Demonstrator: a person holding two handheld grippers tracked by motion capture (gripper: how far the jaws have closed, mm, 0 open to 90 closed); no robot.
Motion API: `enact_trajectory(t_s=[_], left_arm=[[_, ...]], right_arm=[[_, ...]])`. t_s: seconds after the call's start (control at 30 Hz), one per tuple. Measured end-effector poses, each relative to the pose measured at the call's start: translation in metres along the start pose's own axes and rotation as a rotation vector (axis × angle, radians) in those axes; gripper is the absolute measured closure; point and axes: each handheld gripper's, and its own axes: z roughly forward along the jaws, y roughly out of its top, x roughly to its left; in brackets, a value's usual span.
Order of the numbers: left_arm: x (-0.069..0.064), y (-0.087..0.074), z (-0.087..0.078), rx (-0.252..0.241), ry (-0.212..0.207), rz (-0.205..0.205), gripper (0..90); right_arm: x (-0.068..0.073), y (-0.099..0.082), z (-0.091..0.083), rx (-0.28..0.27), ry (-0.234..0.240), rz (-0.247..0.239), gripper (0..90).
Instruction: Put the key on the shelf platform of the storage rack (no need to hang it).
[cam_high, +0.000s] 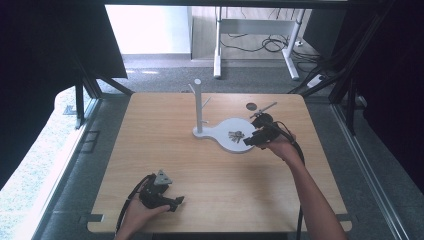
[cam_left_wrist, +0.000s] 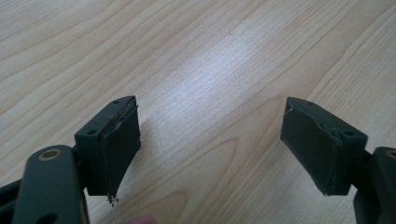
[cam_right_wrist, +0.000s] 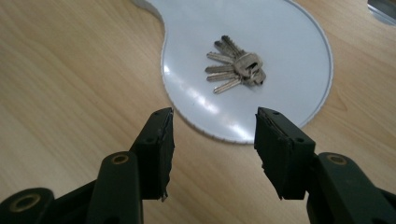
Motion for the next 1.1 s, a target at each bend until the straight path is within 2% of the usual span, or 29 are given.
enact_trajectory(t_s=[0.27, 0.47, 0.6, 0.8, 0.87, 0.93, 1.1], left_arm=[[-0.002, 0.0, 0.002, 0.005, -0.003, 0.004, 20.2], [-0.004, 0.0, 0.005, 0.015, -0.003, 0.006, 20.2], [-0.002, 0.0, 0.004, 0.01, -0.004, -0.005, 20.2], [0.002, -0.002, 0.004, 0.011, -0.002, -0.019, 20.3], [0.003, -0.002, 0.004, 0.01, -0.003, -0.018, 20.3], [0.002, -0.002, 0.004, 0.009, -0.002, -0.018, 20.3], [0.001, -0.001, 0.005, 0.013, -0.007, -0.018, 20.3]], right_arm=[[0.004, -0.049, -0.022, -0.074, 0.031, 0.013, 47.8], [0.005, -0.097, -0.021, -0.105, 0.023, 0.058, 47.8], [0.002, -0.122, -0.019, -0.102, 0.025, 0.086, 47.8], [0.002, -0.147, -0.019, -0.111, 0.017, 0.107, 47.9], [0.002, -0.152, -0.015, -0.087, 0.019, 0.107, 47.6], [0.0, -0.157, -0.013, -0.074, -0.001, 0.108, 47.6], [-0.004, -0.161, -0.015, -0.104, -0.032, 0.143, 46.7]])
